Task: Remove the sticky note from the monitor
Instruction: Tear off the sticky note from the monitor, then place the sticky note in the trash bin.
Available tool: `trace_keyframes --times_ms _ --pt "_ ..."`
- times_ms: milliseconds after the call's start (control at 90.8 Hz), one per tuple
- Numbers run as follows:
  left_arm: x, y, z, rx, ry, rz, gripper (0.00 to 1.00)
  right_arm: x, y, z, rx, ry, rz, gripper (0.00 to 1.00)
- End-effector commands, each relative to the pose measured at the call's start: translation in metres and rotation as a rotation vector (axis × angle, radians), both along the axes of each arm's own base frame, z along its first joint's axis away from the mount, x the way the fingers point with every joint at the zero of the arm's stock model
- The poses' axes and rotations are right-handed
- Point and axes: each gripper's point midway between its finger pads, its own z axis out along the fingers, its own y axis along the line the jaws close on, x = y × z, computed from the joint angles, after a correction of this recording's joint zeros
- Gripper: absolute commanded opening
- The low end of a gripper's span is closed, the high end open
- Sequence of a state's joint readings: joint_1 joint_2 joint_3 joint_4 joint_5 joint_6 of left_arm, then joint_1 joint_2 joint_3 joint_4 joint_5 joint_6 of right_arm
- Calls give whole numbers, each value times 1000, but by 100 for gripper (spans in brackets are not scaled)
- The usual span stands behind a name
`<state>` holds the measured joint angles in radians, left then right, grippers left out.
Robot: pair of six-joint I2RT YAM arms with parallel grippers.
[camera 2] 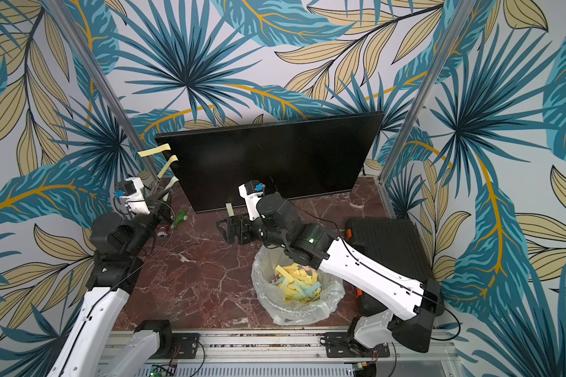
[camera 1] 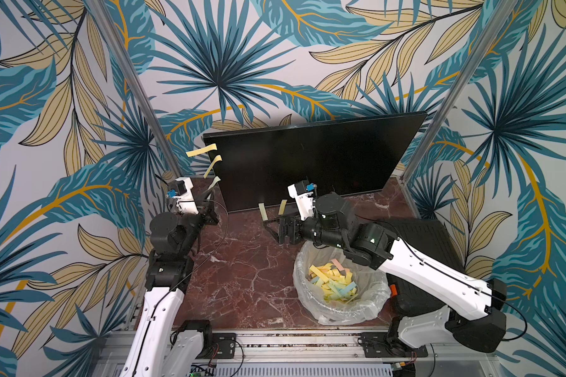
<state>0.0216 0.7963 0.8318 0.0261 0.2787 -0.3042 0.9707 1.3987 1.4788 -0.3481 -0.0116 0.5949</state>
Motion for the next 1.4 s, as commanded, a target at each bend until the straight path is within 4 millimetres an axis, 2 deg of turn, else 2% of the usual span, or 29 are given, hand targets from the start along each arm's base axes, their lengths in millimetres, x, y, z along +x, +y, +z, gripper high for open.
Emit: trace_keyframes --times_ms 0,297,441,595,870,1168,1388 --pt "-12 -3 -15 -41 61 -23 0 -4 -6 5 13 -17 -12 91" --pt "-45 -16 -35 -107 176 -92 0 -2 -17 7 -7 -42 -46 92" --pt "-64 -30 -46 -112 245 -156 0 -2 -24 5 -29 -50 -63 92" --pt "-85 -47 -43 -98 264 -217 0 -3 -31 3 -45 -55 -80 92" --pt "-110 -70 -35 -129 285 -313 0 -3 -55 3 -67 -74 -149 92" --pt "-115 -94 -18 -129 268 -388 0 -12 -85 6 -76 -80 -203 92" --pt "-109 -137 -11 -53 269 -474 0 -21 -114 8 -99 -90 -255 93"
